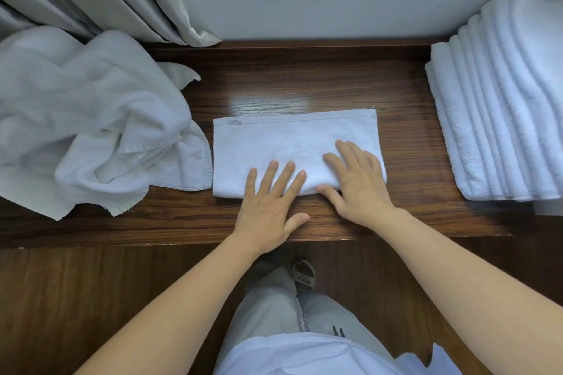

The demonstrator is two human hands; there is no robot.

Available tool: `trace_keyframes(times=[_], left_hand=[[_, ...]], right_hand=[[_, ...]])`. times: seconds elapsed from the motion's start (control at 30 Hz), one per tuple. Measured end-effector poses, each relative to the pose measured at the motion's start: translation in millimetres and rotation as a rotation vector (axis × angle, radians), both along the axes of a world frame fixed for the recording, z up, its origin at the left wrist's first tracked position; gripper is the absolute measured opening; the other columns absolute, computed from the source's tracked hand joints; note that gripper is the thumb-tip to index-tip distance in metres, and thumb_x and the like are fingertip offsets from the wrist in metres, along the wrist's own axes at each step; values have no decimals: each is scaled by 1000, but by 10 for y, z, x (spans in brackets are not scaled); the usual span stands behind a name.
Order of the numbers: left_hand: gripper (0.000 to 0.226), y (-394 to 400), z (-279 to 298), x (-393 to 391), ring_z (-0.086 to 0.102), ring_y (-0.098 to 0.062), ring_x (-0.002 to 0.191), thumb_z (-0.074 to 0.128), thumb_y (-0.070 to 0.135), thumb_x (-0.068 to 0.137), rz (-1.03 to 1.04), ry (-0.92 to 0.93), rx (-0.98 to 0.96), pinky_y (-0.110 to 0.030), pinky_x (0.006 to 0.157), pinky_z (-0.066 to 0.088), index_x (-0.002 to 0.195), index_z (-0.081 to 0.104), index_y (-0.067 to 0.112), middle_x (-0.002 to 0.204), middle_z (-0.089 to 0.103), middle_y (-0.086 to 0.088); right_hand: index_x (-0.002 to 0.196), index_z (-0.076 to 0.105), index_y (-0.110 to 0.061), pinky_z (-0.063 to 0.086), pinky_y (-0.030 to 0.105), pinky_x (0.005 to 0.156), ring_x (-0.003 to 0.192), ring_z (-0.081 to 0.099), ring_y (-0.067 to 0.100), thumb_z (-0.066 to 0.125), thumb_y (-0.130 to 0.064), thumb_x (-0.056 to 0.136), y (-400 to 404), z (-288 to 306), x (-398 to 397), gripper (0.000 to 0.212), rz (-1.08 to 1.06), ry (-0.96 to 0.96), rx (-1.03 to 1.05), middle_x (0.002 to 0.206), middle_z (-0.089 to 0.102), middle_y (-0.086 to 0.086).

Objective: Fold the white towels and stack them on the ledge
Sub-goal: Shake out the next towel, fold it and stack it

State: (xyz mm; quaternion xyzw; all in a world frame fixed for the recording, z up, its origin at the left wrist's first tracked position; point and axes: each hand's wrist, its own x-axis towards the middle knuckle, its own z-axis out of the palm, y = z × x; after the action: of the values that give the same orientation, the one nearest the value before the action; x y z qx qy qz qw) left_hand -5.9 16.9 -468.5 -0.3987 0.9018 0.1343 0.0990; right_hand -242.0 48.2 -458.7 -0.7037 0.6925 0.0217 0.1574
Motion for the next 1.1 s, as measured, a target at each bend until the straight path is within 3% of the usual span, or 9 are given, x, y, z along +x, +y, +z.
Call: trace_keyframes(times=[0.2, 0.3, 0.4, 0.47, 0.6, 0.8, 0.97, 1.03, 1.1], left_hand=[[76, 51, 47, -36, -9, -37, 157, 14, 75, 97, 143, -44, -7, -67, 121, 0, 163, -1, 38, 172, -7, -3], [73, 44, 84, -4, -5, -38, 157, 10, 72, 98, 158, -62, 8, -66, 121, 5, 162, 0, 39, 172, -4, -3], [63, -49, 226, -42, 23, -40, 150, 22, 63, 101, 150, -30, -10, -61, 113, 28, 156, 26, 34, 166, 23, -4], [48, -180, 300, -86, 46, -33, 128, 33, 53, 102, 148, 28, -89, -49, 96, 39, 139, 46, 26, 146, 45, -2], [33, -464, 335, -97, 52, -29, 110, 52, 41, 100, 233, 133, -111, -44, 87, 40, 123, 58, 18, 128, 54, -5], [45, -771, 386, -114, 39, -35, 138, 58, 31, 100, 312, 160, -28, -51, 105, 35, 141, 50, 13, 156, 39, -14], [66, -1147, 452, -206, 12, -37, 155, 60, 28, 98, 251, 139, 57, -59, 122, 16, 155, 31, 13, 166, 23, -10], [64, -1301, 477, -216, 11, -38, 155, 61, 25, 96, 195, 127, 108, -57, 124, 9, 154, 36, 13, 160, 36, -10], [41, -1414, 566, -198, 38, -39, 142, 60, 20, 95, 93, 135, 91, -49, 117, 25, 134, 56, 10, 131, 61, -12]], right_hand=[[160, 17, -28, 0, 48, 126, 158, -7, 24, 14, -59, 103, 8, -1, 33, 65, -1, 47, 105, 172, -1, 6], [141, 42, -25, 28, 50, 110, 144, 29, 30, 27, -55, 100, -92, 106, 68, 52, 9, 46, 18, 156, 33, 8], [112, 63, -18, 37, 45, 85, 108, 52, 33, 42, -46, 99, -453, 267, 71, 37, -154, -96, -111, 115, 57, 6], [126, 61, -14, 38, 50, 93, 117, 51, 39, 53, -36, 98, -775, 327, 35, 37, -213, -102, -121, 124, 57, 12], [150, 41, -22, 27, 54, 112, 137, 36, 38, 61, -45, 94, -1281, 350, 82, 64, -47, 7, 80, 147, 46, 10], [101, 69, -8, 33, 49, 97, 104, 53, 39, 70, -24, 90, -1332, 198, 157, 19, 47, 2, -112, 104, 62, 13], [90, 64, -9, 38, 44, 81, 78, 57, 34, 62, -13, 90, -1173, 102, 101, 4, 108, -79, -334, 81, 63, 6], [91, 57, -9, 41, 42, 70, 66, 54, 34, 49, -18, 94, -1125, 180, 88, 13, 195, -85, -348, 73, 60, 5], [94, 53, -8, 41, 41, 59, 60, 54, 35, 43, -23, 96, -1082, 314, 53, 18, 266, -113, -305, 71, 59, 7]])
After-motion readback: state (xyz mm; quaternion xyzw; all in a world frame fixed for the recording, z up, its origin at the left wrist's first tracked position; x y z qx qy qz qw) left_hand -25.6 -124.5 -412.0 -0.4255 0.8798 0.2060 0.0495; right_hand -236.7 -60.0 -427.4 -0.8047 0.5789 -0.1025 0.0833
